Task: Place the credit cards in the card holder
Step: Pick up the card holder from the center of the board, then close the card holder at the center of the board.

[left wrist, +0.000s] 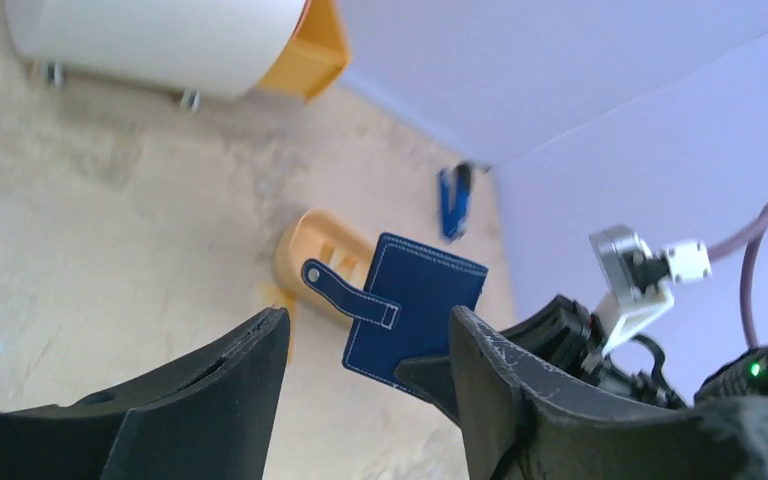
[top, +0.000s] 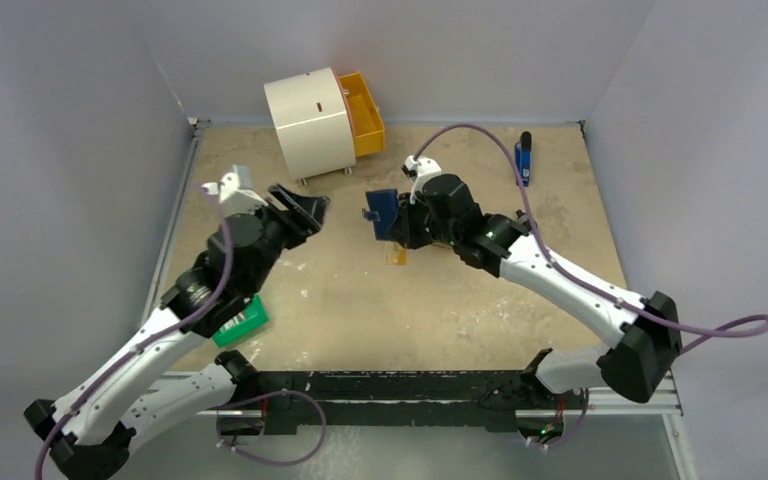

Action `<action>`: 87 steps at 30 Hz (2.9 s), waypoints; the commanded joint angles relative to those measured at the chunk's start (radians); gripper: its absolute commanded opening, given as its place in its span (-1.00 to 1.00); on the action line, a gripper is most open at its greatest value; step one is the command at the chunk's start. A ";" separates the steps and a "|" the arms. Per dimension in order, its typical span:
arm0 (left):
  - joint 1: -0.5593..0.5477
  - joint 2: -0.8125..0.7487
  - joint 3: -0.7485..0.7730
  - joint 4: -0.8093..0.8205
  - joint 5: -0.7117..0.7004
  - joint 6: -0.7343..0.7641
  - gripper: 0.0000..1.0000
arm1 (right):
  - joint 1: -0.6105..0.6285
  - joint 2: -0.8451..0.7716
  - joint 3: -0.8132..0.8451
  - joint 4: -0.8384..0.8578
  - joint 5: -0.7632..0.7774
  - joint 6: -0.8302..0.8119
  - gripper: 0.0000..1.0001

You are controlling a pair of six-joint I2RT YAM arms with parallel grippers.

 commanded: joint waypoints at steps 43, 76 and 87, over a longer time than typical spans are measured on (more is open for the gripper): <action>-0.005 0.233 0.409 0.282 0.531 0.013 0.59 | 0.440 -0.084 -0.152 1.457 0.843 -2.374 -1.00; -0.003 0.337 0.455 0.307 0.457 -0.333 -0.09 | 0.452 -0.074 -0.150 1.500 0.834 -2.425 -1.00; 0.001 0.316 0.448 0.304 0.402 -0.292 -1.00 | 0.475 -0.091 -0.128 1.337 0.943 -2.348 -0.46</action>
